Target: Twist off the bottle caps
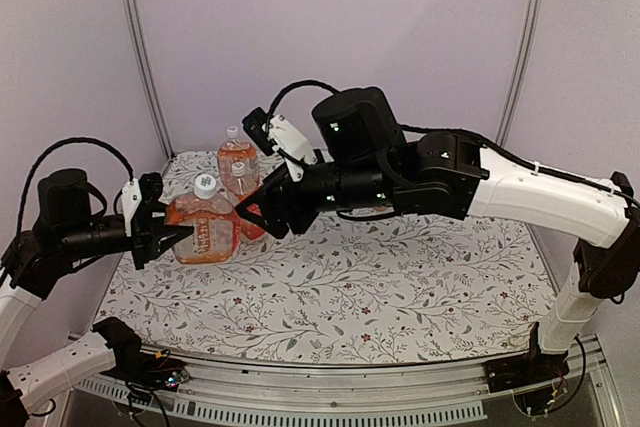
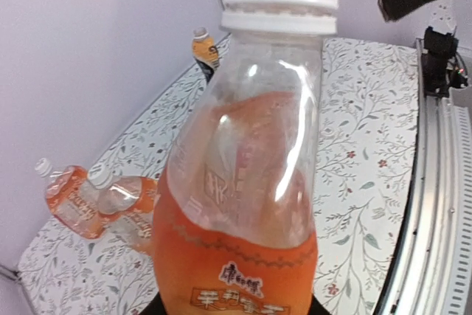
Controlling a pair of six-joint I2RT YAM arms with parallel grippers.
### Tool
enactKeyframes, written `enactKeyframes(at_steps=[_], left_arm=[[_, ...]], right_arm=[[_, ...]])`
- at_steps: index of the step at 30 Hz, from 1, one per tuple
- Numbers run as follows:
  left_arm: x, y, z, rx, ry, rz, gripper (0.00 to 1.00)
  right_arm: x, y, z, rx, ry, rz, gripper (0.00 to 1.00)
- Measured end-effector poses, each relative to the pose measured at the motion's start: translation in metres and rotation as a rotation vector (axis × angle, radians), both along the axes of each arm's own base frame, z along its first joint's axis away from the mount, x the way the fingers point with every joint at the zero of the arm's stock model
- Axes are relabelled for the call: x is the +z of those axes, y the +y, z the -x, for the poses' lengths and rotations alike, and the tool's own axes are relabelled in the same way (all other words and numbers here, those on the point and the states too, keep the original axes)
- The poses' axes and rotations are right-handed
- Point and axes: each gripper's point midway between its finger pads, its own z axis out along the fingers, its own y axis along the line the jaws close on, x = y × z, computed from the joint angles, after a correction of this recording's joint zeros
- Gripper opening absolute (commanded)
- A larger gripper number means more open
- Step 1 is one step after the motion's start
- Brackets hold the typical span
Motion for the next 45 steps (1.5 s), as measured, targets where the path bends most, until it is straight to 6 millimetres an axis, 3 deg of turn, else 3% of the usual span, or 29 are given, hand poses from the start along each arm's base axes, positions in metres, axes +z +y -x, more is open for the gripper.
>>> enactKeyframes(at_steps=[5, 8, 10, 12, 20, 25, 29, 35, 37, 45], left_arm=[[0.018, 0.026, -0.034, 0.176, -0.191, -0.167, 0.14], [0.027, 0.035, -0.042, 0.222, -0.28, -0.246, 0.14], [0.028, 0.038, -0.044, 0.233, -0.324, -0.293, 0.14], [0.028, 0.041, -0.046, 0.24, -0.351, -0.328, 0.14], [0.023, 0.042, -0.051, 0.233, -0.401, -0.424, 0.15], [0.018, 0.038, -0.053, 0.213, -0.404, -0.458, 0.15], [0.017, 0.038, -0.055, 0.214, -0.406, -0.473, 0.14], [0.017, 0.037, -0.055, 0.209, -0.411, -0.481, 0.15], [0.016, 0.038, -0.056, 0.21, -0.408, -0.487, 0.14], [0.01, 0.035, -0.042, 0.143, -0.366, -0.488, 0.09]], right_arm=[[0.039, -0.017, -0.023, -0.22, 0.098, -0.101, 0.7], [0.073, -0.007, -0.03, -0.265, 0.147, -0.187, 0.69], [0.082, 0.002, -0.033, -0.273, 0.173, -0.221, 0.68], [0.078, 0.012, -0.036, -0.281, 0.196, -0.225, 0.66], [0.031, 0.044, -0.041, -0.282, 0.263, -0.143, 0.61], [0.026, 0.053, -0.039, -0.256, 0.296, -0.144, 0.48], [0.02, 0.057, -0.039, -0.241, 0.332, -0.14, 0.46], [0.01, 0.061, -0.043, -0.241, 0.363, -0.13, 0.16], [0.009, 0.061, -0.043, -0.242, 0.369, -0.129, 0.01], [0.001, 0.063, -0.032, -0.152, 0.346, -0.08, 0.0]])
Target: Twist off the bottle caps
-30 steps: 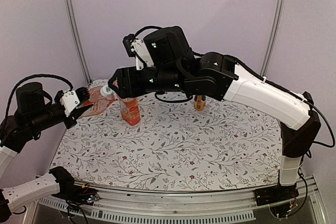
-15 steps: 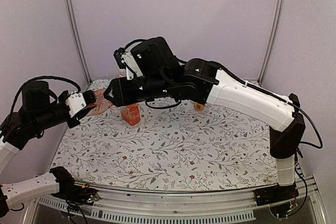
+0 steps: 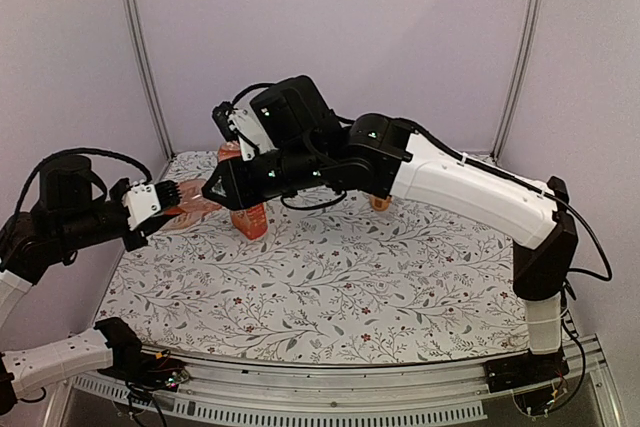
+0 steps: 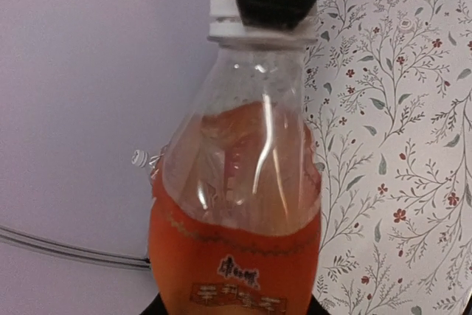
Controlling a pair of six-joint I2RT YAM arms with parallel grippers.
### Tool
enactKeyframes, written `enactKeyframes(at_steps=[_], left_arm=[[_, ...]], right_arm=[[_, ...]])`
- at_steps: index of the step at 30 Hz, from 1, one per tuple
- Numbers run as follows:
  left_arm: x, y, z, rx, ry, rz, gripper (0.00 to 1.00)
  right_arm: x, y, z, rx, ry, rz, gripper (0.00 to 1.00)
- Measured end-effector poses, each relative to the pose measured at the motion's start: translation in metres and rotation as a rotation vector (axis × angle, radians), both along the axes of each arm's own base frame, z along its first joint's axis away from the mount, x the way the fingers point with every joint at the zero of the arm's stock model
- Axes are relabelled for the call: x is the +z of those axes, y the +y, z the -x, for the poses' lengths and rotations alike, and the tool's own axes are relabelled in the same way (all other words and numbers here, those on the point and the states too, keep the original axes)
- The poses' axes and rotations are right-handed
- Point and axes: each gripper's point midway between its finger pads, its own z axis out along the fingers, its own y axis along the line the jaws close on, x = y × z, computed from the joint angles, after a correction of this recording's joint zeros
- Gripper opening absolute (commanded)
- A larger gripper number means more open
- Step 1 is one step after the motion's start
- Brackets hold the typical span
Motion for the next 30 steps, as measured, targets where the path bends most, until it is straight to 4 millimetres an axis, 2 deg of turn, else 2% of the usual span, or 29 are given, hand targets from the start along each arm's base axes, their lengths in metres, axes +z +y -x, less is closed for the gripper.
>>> enactKeyframes(at_steps=[3, 6, 8, 11, 17, 23, 24, 25, 27, 28, 30], left_arm=[[-0.008, -0.004, 0.02, -0.076, 0.081, -0.007, 0.1], [-0.018, -0.015, 0.053, -0.207, 0.215, 0.014, 0.1], [-0.026, -0.023, 0.077, -0.302, 0.321, 0.05, 0.1], [-0.03, -0.031, 0.102, -0.398, 0.43, 0.095, 0.07], [-0.024, -0.041, 0.125, -0.506, 0.511, 0.164, 0.06], [-0.022, -0.044, 0.132, -0.544, 0.522, 0.178, 0.04], [-0.022, -0.044, 0.132, -0.544, 0.52, 0.177, 0.04], [-0.021, -0.044, 0.132, -0.544, 0.518, 0.177, 0.03], [-0.021, -0.043, 0.131, -0.542, 0.509, 0.177, 0.03], [-0.02, -0.044, 0.131, -0.539, 0.51, 0.185, 0.03], [-0.016, -0.044, 0.129, -0.526, 0.49, 0.198, 0.04]], right_arm=[[-0.012, -0.003, 0.021, 0.138, -0.048, 0.045, 0.0], [-0.027, -0.015, 0.053, 0.319, -0.157, 0.104, 0.0], [-0.032, -0.023, 0.075, 0.432, -0.258, 0.13, 0.0], [-0.031, -0.031, 0.101, 0.566, -0.41, 0.147, 0.0], [-0.018, -0.036, 0.13, 0.743, -0.697, 0.15, 0.0], [-0.016, -0.038, 0.14, 0.833, -0.916, 0.179, 0.01], [-0.016, -0.038, 0.14, 0.839, -0.938, 0.184, 0.09], [-0.016, -0.038, 0.14, 0.841, -0.952, 0.189, 0.41], [-0.015, -0.037, 0.137, 0.832, -0.98, 0.201, 0.86], [-0.015, -0.037, 0.135, 0.819, -0.991, 0.212, 0.97], [-0.018, -0.038, 0.128, 0.783, -0.991, 0.238, 0.99]])
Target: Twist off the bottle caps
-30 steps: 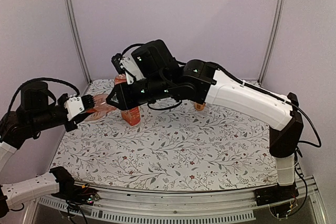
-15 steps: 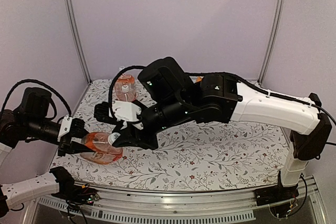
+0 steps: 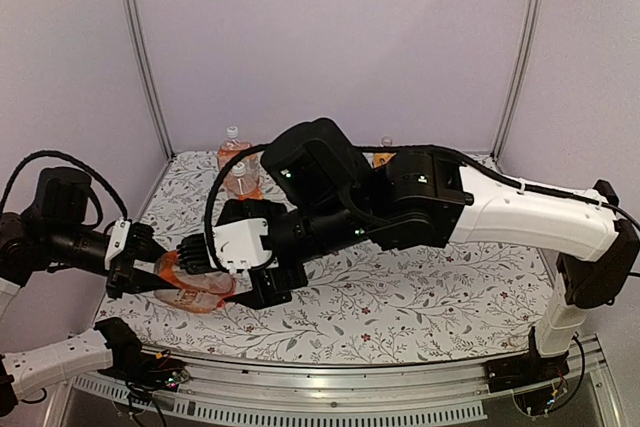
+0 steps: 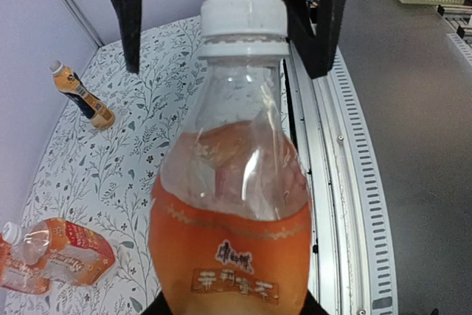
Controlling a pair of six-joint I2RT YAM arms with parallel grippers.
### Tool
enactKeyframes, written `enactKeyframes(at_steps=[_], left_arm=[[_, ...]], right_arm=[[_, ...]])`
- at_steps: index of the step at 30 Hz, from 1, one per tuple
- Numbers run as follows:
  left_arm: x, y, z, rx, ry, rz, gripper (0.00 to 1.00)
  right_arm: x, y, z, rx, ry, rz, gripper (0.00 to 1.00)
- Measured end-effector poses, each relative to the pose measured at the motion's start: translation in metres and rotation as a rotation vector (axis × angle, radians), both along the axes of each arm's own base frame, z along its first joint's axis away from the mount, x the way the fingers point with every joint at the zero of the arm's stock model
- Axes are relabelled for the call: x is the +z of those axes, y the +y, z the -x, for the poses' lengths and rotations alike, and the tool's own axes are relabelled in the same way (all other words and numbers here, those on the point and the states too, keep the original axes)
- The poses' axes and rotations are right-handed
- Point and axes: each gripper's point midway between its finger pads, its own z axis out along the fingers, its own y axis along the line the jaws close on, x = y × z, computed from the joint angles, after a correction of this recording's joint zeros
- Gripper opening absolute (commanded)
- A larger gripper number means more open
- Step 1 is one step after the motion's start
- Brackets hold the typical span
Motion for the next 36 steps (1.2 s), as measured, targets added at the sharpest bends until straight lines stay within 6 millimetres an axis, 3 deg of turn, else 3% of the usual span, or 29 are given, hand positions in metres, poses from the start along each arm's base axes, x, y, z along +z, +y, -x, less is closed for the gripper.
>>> enactKeyframes(at_steps=[4, 9, 12, 18, 22, 27, 36], left_arm=[[0.006, 0.002, -0.019, 0.095, -0.072, 0.02, 0.04], [0.008, 0.008, -0.053, 0.24, -0.184, 0.007, 0.05], [0.013, 0.014, -0.071, 0.324, -0.261, 0.007, 0.05], [0.029, 0.021, -0.092, 0.418, -0.355, 0.018, 0.06], [0.032, 0.022, -0.095, 0.432, -0.374, 0.02, 0.06], [0.033, 0.022, -0.099, 0.439, -0.382, 0.016, 0.07], [0.03, 0.022, -0.101, 0.445, -0.384, 0.006, 0.07]], right_arm=[[0.003, -0.003, -0.018, -0.14, 0.023, -0.018, 0.99], [0.034, -0.007, -0.038, -0.352, 0.182, -0.122, 0.95], [0.057, -0.01, -0.054, -0.506, 0.406, -0.217, 0.8], [0.088, -0.014, -0.098, -0.777, 0.829, -0.385, 0.78], [0.079, -0.006, -0.108, -0.849, 0.924, -0.394, 0.71], [0.052, 0.005, -0.11, -0.899, 0.975, -0.345, 0.6], [0.035, 0.014, -0.109, -0.899, 1.037, -0.293, 0.3]])
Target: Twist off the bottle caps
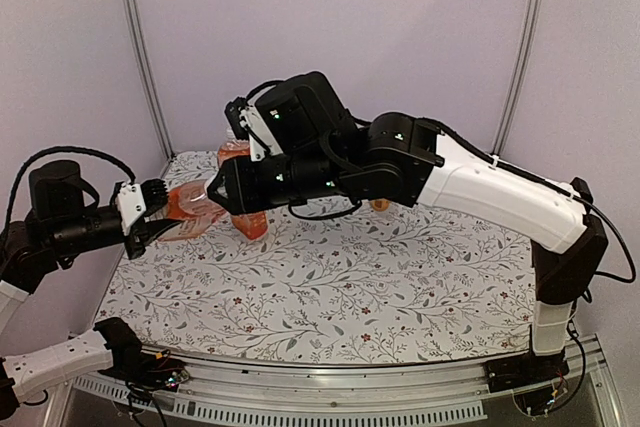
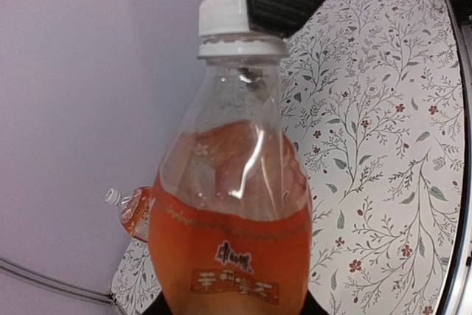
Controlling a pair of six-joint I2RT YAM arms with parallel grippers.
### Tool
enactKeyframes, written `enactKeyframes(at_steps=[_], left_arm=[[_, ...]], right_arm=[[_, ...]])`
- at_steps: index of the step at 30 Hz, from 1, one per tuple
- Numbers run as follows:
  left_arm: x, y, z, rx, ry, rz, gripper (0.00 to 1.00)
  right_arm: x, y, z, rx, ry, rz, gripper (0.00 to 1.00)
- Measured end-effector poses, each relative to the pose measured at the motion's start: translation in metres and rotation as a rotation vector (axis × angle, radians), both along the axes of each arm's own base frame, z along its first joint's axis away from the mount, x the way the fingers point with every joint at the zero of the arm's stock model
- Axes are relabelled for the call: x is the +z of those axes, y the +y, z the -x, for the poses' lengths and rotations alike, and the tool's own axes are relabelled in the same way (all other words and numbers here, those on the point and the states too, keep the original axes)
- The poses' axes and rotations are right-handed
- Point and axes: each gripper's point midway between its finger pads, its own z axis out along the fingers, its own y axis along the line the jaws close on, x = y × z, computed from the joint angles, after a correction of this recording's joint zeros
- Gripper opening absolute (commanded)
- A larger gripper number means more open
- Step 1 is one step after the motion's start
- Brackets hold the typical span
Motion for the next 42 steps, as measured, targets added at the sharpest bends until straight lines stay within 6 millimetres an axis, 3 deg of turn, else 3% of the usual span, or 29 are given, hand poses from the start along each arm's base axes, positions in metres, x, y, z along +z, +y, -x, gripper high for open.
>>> enactKeyframes(at_steps=[5, 8, 10, 15, 17, 23, 28, 34, 42], left_arm=[[0.0, 0.0, -0.001, 0.0, -0.007, -0.008, 0.07], [0.0, 0.0, -0.001, -0.003, -0.012, -0.012, 0.07], [0.0, 0.0, -0.001, -0.003, -0.013, -0.013, 0.07], [-0.001, 0.0, -0.001, -0.004, -0.014, -0.017, 0.07], [-0.001, 0.0, -0.001, -0.003, -0.013, -0.018, 0.07], [-0.001, 0.0, -0.002, 0.0, -0.013, -0.018, 0.05], [-0.012, -0.002, 0.014, -0.066, 0.054, -0.04, 0.05], [-0.033, -0.013, 0.068, -0.304, 0.229, -0.065, 0.05], [-0.034, -0.019, 0.095, -0.449, 0.284, -0.076, 0.05]], right_arm=[[0.0, 0.001, 0.0, 0.022, 0.033, -0.011, 0.43], [-0.001, 0.0, -0.003, 0.02, 0.032, -0.007, 0.44], [0.0, 0.0, -0.005, 0.02, 0.028, -0.009, 0.35], [0.002, 0.002, -0.004, 0.029, 0.019, -0.013, 0.26], [0.002, 0.002, -0.004, 0.032, 0.015, -0.011, 0.01], [0.004, 0.004, 0.001, 0.083, -0.004, -0.007, 0.0], [-0.009, 0.003, 0.025, 0.287, -0.165, 0.077, 0.0], [-0.031, -0.012, 0.087, 0.611, -0.526, 0.224, 0.0], [-0.033, -0.017, 0.12, 0.835, -0.887, 0.305, 0.0]])
